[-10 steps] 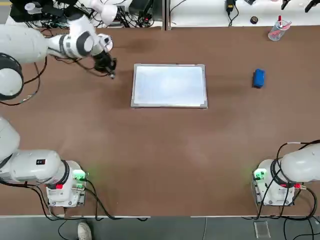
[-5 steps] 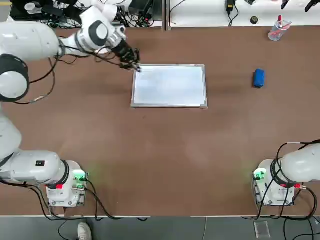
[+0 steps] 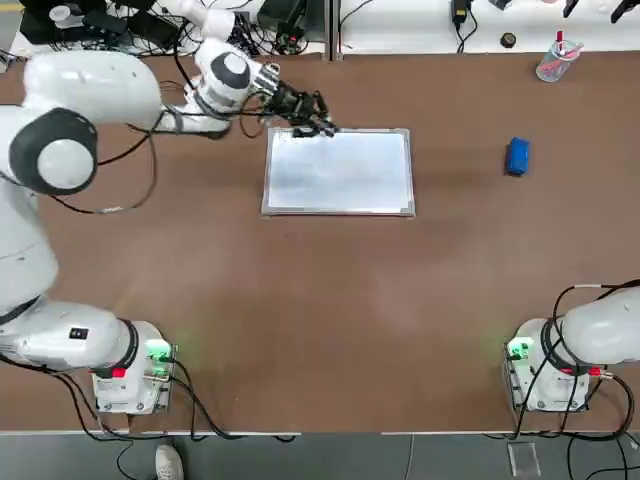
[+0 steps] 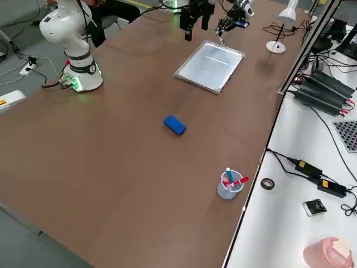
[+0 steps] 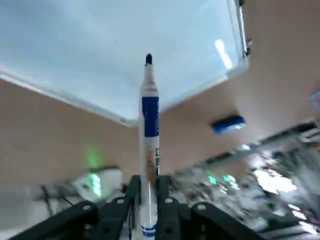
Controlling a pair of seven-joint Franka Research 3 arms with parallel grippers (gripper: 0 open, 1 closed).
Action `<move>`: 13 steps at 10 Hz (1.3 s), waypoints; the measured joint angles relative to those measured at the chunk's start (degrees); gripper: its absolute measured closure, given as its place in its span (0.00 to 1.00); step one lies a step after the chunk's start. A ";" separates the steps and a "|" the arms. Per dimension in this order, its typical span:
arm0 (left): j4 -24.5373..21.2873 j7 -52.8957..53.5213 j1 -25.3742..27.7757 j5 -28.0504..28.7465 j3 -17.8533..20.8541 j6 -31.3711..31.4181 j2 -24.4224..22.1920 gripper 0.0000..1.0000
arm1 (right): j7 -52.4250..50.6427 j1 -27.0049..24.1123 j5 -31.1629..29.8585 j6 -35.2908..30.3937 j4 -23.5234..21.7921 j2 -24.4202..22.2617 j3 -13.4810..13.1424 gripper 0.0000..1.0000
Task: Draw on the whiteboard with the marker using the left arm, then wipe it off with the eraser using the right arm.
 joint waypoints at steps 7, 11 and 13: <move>0.71 8.46 -4.49 -20.33 0.00 2.56 7.14 0.83 | 0.00 -0.07 -0.01 0.00 -0.01 0.02 -0.15 0.00; 1.93 13.39 -4.59 -27.42 -0.01 2.11 11.20 0.83 | 0.00 -0.12 -0.01 0.00 -0.01 0.02 -0.20 0.00; 3.11 13.73 -4.96 -29.22 -0.04 1.75 12.86 0.83 | 0.00 -0.15 -0.02 0.00 -0.01 0.02 -0.24 0.00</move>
